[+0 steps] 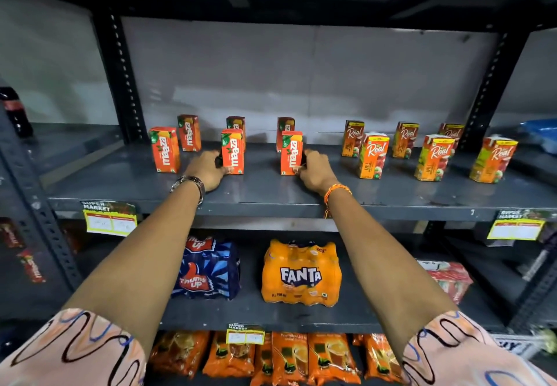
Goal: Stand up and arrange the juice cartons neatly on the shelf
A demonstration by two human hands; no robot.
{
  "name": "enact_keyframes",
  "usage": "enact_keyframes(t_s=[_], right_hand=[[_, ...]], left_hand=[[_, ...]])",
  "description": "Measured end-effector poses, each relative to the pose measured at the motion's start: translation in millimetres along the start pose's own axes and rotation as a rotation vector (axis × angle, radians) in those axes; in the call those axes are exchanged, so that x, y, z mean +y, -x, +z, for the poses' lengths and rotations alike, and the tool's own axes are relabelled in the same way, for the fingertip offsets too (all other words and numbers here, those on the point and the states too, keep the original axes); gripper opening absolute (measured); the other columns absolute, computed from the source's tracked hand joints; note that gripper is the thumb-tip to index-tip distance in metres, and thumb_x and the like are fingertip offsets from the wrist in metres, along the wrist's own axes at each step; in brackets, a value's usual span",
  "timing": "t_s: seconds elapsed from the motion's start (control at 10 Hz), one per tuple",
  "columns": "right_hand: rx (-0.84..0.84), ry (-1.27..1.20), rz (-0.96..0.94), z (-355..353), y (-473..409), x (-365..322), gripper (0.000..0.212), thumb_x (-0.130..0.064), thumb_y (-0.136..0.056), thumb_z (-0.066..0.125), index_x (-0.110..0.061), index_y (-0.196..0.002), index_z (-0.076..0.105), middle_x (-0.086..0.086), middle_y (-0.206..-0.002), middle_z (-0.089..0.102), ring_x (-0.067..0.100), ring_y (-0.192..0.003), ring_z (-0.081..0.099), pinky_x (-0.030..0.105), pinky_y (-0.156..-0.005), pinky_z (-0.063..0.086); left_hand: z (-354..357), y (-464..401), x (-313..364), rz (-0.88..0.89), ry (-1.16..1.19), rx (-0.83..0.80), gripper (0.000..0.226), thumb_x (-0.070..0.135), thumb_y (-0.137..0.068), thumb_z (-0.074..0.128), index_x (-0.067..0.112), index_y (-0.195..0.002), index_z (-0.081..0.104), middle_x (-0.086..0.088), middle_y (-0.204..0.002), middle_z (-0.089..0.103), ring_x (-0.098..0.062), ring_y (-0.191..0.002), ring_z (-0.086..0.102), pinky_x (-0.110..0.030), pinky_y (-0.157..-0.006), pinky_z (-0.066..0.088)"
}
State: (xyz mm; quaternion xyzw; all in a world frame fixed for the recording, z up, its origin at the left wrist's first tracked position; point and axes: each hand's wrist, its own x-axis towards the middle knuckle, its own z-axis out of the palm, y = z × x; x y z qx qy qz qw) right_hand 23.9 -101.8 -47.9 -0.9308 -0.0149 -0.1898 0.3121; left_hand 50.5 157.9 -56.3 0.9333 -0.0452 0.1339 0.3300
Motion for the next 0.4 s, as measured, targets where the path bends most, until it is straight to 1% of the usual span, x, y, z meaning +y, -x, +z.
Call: enact_keyframes(t_s=[0.2,0.3,0.4], right_hand=[[-0.014,-0.009,-0.003,-2,2,0,0.029,-0.006,-0.086,0.061,0.002,-0.114,0.062,0.023,-0.122,0.066,0.039,-0.115,0.060,0.039,-0.098,0.047],[-0.046,-0.043,0.020,-8,8,-5,0.033,-0.011,-0.086,0.066,0.001,-0.116,0.061,0.021,-0.122,0.066,0.037,-0.115,0.060,0.041,-0.100,0.047],[0.020,-0.164,0.028,-15,14,-3,0.039,-0.010,-0.085,0.066,0.001,-0.121,0.056,0.018,-0.114,0.066,0.030,-0.106,0.062,0.038,-0.096,0.050]], left_hand=[[-3,5,4,-0.032,0.001,-0.014,0.045,0.029,-0.091,0.065,0.015,-0.133,0.057,-0.011,-0.131,0.064,-0.033,-0.118,0.060,-0.042,-0.100,0.044],[-6,9,9,-0.050,-0.006,-0.019,0.045,0.029,-0.091,0.065,0.014,-0.133,0.057,-0.011,-0.132,0.064,-0.032,-0.118,0.060,-0.042,-0.100,0.045],[-8,11,11,-0.072,0.021,0.001,0.058,0.024,-0.092,0.065,0.009,-0.143,0.044,-0.014,-0.140,0.058,-0.034,-0.128,0.054,-0.044,-0.107,0.042]])
